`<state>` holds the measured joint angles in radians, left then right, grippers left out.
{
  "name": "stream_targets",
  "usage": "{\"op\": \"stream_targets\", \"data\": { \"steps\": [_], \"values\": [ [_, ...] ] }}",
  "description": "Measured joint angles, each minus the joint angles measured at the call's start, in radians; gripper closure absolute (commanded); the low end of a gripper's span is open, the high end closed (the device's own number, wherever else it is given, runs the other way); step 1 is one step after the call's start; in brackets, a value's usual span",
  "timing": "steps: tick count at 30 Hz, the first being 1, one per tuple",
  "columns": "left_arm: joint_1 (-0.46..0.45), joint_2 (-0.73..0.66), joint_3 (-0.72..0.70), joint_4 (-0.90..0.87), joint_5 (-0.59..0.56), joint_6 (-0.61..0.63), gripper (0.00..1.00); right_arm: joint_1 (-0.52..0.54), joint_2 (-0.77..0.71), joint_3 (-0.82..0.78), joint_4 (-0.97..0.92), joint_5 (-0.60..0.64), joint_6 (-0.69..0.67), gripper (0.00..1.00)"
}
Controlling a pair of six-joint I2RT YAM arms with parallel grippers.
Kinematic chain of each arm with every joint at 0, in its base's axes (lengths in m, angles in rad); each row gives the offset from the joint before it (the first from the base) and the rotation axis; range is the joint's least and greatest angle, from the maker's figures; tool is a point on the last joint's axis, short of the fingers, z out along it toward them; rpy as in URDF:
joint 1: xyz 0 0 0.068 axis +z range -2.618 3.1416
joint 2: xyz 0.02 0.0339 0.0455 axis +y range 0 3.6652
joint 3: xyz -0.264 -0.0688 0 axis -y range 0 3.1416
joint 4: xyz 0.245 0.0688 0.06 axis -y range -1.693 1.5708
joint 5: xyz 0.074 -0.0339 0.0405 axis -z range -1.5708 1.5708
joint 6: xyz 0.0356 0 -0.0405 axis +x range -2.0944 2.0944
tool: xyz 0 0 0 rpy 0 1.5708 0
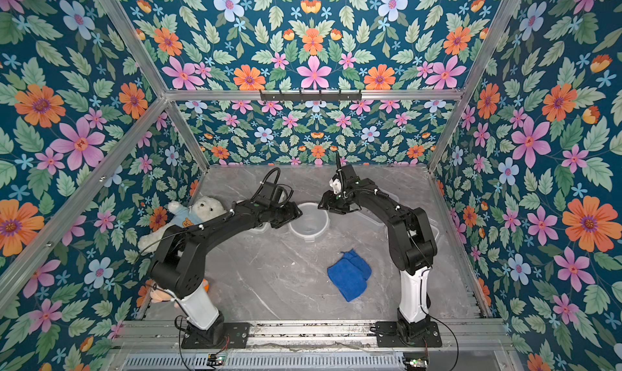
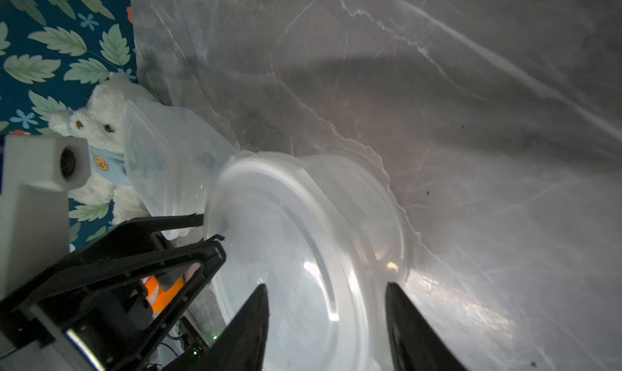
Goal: Wipe the insides of the lunch boxes
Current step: Move the lunch box to the center of the board.
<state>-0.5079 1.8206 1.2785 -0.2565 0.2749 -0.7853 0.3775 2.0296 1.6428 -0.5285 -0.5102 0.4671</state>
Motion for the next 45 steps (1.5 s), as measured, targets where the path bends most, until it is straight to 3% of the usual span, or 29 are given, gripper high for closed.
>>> {"op": "stream_targets", "data": {
  "steps": [9, 13, 17, 24, 30, 38, 45],
  "values": [
    [0.048, 0.244, 0.330, -0.019, 0.028, 0.030, 0.32, -0.032, 0.133, 0.135, -0.028, -0.042, -0.006, 0.46],
    [0.079, 0.251, 0.381, -0.057, 0.040, 0.037, 0.31, -0.058, 0.120, 0.118, -0.020, -0.041, -0.005, 0.46],
    [0.067, 0.100, 0.277, -0.088, 0.027, 0.059, 0.28, -0.086, 0.033, 0.027, -0.022, -0.027, -0.006, 0.46],
    [-0.053, -0.139, -0.024, -0.132, 0.008, 0.054, 0.22, -0.079, -0.102, -0.193, 0.049, -0.045, 0.003, 0.46],
    [-0.101, -0.131, -0.150, -0.065, 0.008, -0.010, 0.23, -0.026, -0.145, -0.287, 0.087, -0.047, 0.023, 0.45],
    [-0.058, -0.007, -0.019, -0.047, -0.036, -0.002, 0.25, 0.000, 0.018, -0.101, 0.095, -0.046, 0.023, 0.48],
    [0.092, 0.096, 0.092, -0.021, 0.011, 0.047, 0.26, 0.005, 0.292, 0.328, 0.027, -0.049, 0.026, 0.50]
  ]
}}
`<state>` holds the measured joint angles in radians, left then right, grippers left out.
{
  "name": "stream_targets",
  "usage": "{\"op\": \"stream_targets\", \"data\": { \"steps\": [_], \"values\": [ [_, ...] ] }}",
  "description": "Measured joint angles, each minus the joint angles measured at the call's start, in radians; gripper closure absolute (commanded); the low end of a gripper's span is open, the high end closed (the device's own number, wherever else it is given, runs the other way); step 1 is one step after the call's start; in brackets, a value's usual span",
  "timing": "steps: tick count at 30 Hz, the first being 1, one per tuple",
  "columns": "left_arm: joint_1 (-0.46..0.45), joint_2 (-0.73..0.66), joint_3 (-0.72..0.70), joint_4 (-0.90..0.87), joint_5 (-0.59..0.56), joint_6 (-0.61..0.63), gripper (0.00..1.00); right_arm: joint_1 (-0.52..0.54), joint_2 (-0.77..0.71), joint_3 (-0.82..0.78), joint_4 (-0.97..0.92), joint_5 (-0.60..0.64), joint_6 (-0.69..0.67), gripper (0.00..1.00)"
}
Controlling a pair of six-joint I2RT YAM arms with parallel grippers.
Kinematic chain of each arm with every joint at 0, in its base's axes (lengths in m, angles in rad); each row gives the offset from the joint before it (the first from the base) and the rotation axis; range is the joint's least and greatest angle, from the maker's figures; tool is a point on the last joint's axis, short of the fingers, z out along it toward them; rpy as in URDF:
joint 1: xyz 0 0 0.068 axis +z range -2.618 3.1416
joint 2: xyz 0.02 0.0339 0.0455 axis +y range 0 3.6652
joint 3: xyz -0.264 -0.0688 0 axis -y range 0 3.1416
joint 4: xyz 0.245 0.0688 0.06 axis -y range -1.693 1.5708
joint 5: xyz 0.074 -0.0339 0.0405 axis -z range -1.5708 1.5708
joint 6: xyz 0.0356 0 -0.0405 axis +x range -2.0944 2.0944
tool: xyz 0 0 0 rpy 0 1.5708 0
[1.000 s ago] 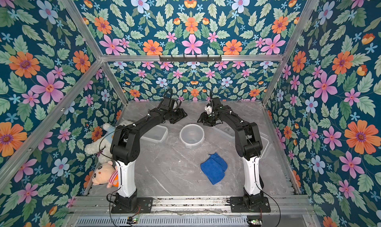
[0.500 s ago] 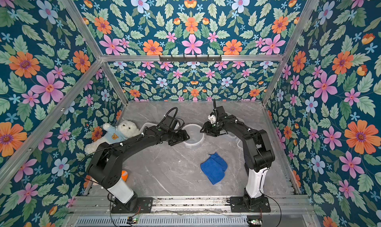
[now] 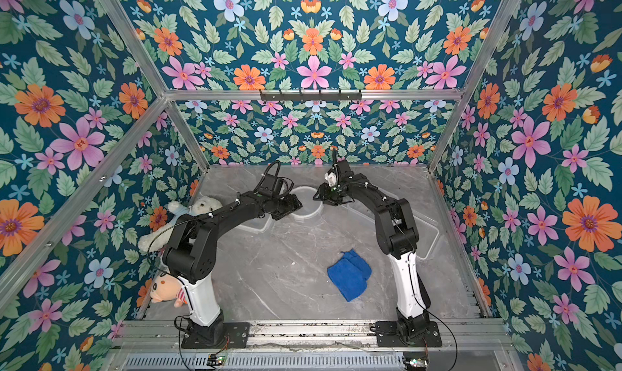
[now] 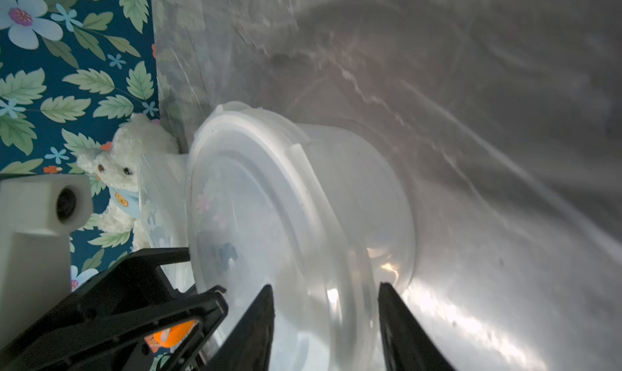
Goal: Wipe the insides of the lunch boxes
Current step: Move the lunch box to the center of the board.
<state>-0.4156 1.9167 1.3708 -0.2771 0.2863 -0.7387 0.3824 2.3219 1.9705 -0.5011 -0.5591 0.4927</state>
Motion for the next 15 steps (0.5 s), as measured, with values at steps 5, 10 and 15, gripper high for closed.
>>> {"op": "stream_targets", "data": {
  "steps": [5, 10, 15],
  "values": [
    [0.080, 0.079, 0.093, 0.026, 0.028, 0.021, 0.27, 0.008, 0.227, 0.401, -0.101, -0.015, -0.002, 0.46],
    [0.113, 0.163, 0.191, 0.047, 0.060, 0.032, 0.26, 0.006, 0.293, 0.507, -0.130, -0.007, 0.001, 0.45],
    [0.129, 0.153, 0.226, 0.028, 0.078, 0.040, 0.26, -0.008, 0.139, 0.241, -0.047, 0.013, 0.006, 0.43]
  ]
}}
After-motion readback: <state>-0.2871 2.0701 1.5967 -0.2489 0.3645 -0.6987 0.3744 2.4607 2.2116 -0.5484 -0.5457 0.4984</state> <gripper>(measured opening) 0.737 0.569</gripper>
